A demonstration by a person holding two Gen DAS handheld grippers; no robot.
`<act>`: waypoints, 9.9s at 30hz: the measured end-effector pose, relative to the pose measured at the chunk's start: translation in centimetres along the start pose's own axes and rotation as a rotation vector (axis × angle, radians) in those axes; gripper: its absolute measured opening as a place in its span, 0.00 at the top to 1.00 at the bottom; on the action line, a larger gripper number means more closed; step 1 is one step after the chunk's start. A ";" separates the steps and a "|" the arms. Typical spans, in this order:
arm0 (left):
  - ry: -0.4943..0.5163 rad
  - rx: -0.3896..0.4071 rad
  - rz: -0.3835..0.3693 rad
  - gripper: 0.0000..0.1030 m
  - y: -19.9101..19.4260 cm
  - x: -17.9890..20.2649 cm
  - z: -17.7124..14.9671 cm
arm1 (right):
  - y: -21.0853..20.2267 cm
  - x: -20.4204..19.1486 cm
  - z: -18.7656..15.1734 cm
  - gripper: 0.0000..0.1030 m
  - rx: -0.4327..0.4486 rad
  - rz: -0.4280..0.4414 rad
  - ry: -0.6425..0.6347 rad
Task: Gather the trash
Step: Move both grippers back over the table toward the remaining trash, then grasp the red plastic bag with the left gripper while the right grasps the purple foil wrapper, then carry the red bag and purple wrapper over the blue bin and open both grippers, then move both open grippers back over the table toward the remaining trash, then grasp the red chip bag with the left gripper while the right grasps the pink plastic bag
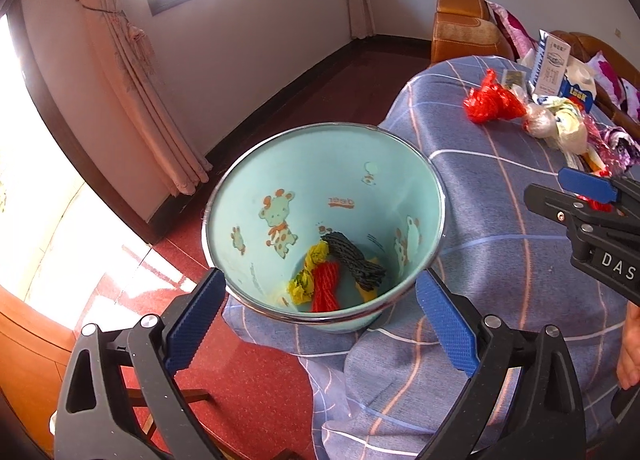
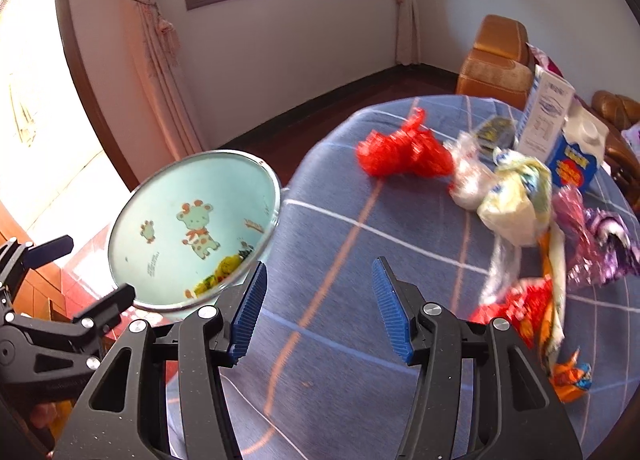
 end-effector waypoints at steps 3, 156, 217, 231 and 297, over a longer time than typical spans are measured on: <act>0.023 0.001 -0.017 0.09 -0.3 1.2 -0.1 | -0.6 1.8 -1.3 0.47 -0.013 -0.025 0.023; -0.184 -0.011 0.006 0.78 2.0 -7.1 0.6 | -0.5 -7.7 0.0 0.86 0.101 0.010 -0.331; -0.103 -0.031 0.074 0.18 2.6 -3.7 1.3 | -0.3 -1.0 -1.5 0.49 0.039 -0.034 -0.129; 0.035 -0.024 -0.020 0.17 1.4 3.9 1.1 | -5.0 6.0 -5.8 0.53 0.048 -0.145 -0.012; 0.099 0.106 -0.243 0.72 -1.9 11.9 8.6 | -1.1 24.9 1.5 0.58 0.013 -0.197 0.187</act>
Point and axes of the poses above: each gripper's, at about its wrist camera, not at the fingertips, and y roughly the way its jaws point, x to its right, z to its top, the point moved 1 cm from there along y, roughly the way its jaws point, and after that the axes turned 1 degree about z, right-handed, at the moved point
